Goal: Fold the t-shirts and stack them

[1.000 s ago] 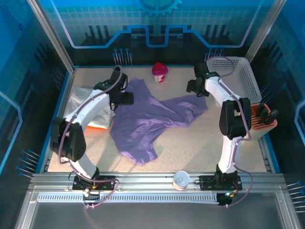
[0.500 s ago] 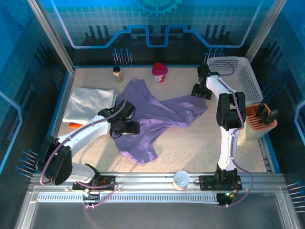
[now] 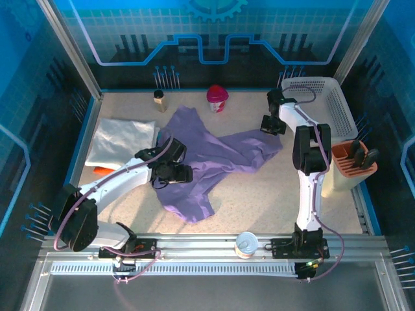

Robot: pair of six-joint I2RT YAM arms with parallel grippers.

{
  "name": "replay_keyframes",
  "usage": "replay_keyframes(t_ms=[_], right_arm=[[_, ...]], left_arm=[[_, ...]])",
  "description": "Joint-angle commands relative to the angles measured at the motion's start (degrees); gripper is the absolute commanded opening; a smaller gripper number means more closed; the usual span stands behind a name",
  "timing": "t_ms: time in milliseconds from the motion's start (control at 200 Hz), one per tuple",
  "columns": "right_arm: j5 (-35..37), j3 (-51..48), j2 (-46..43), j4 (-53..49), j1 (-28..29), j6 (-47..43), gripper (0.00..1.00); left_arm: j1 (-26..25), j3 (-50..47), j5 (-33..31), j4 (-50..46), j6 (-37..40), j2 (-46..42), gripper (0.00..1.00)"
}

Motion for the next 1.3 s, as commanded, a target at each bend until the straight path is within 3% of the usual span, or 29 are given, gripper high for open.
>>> replay_keyframes(t_ms=[0, 190, 370, 390, 460, 560, 670, 730, 921, 1151, 1296], right_arm=[[1.0, 2.4, -4.5, -0.4, 1.2, 0.6, 0.00], [4.3, 2.8, -10.3, 3.8, 1.9, 3.1, 0.00], [4.8, 10.7, -6.9, 2.1, 1.8, 3.0, 0.00], [4.7, 12.1, -5.9, 0.9, 1.9, 2.7, 0.06], [4.5, 14.7, -3.4, -2.3, 2.0, 1.4, 0.44], [3.9, 11.6, -3.0, -1.9, 2.2, -0.5, 0.73], [3.0, 6.6, -4.5, -0.4, 3.0, -2.9, 0.94], [3.9, 4.5, -5.2, -0.8, 3.4, -3.7, 1.00], [3.3, -1.8, -6.0, -0.5, 3.6, -4.2, 1.00], [3.3, -1.6, -2.4, -2.9, 3.3, -5.3, 1.00], [0.8, -1.8, -1.0, -2.7, 2.9, -5.2, 0.93]], left_arm=[[-0.8, -2.0, 1.7, 0.7, -1.4, -1.9, 0.67], [-1.1, -6.2, 2.0, 0.7, -3.1, -4.0, 0.66], [-2.1, -9.7, 2.1, 1.1, -5.2, -6.6, 0.65], [-2.1, -9.9, 2.1, 1.0, -5.4, -6.9, 0.65], [-2.3, -10.7, 1.8, 0.9, -5.7, -8.1, 0.65], [-2.3, -11.1, 1.2, 0.8, -5.8, -9.3, 0.65], [-2.3, -10.8, 1.2, 0.8, -5.5, -9.4, 0.65], [-2.3, -10.4, 1.2, 0.8, -5.2, -9.0, 0.65], [-2.3, -9.8, 2.0, 1.8, -5.0, -7.9, 0.65], [-2.3, -9.0, 2.3, 1.8, -4.3, -6.9, 0.65], [-2.3, -8.7, 2.3, 1.9, -4.3, -7.0, 0.65]])
